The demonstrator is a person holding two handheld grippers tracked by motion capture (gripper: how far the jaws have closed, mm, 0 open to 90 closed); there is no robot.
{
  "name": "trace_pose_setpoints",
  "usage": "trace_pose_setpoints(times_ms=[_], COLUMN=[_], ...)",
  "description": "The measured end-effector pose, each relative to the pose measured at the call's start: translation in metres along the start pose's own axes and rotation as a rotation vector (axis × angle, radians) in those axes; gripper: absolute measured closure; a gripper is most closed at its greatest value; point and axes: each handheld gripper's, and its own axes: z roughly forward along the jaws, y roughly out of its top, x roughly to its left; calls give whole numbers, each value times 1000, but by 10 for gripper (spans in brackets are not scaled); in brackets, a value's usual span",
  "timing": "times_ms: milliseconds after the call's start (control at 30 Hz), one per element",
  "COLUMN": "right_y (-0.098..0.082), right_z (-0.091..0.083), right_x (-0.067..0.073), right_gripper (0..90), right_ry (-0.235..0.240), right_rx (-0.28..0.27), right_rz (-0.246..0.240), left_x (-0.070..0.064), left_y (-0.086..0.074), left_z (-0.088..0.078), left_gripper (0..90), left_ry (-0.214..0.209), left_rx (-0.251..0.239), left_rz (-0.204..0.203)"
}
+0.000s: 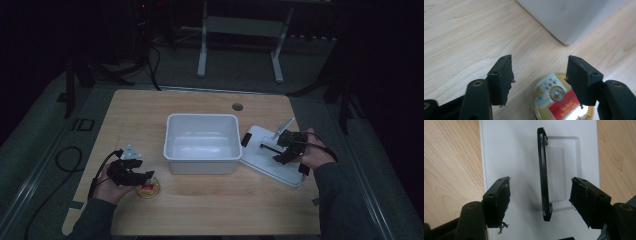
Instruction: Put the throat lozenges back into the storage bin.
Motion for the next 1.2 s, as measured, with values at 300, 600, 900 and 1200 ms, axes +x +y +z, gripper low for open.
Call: trace_pose_setpoints(times_ms=[300,600,900,1200], right_y=[-4,-11,-14,-14], right_z=[-4,-4,-7,-8], right_x=[1,-1,-3,-5], right_gripper=[327,329,329,331], right_ry=[-3,5,6,3], right_rx=[-23,-29,-39,-40], right_rz=[5,20,27,28], left_x=[-15,-23,-22,-21], left_y=[5,8,9,6], left_z=[3,12,19,23], left_gripper=[281,218,196,201], left_ry=[-19,-29,-51,-64], left_rx=[103,224,300,358], left_rz=[90,160,178,196])
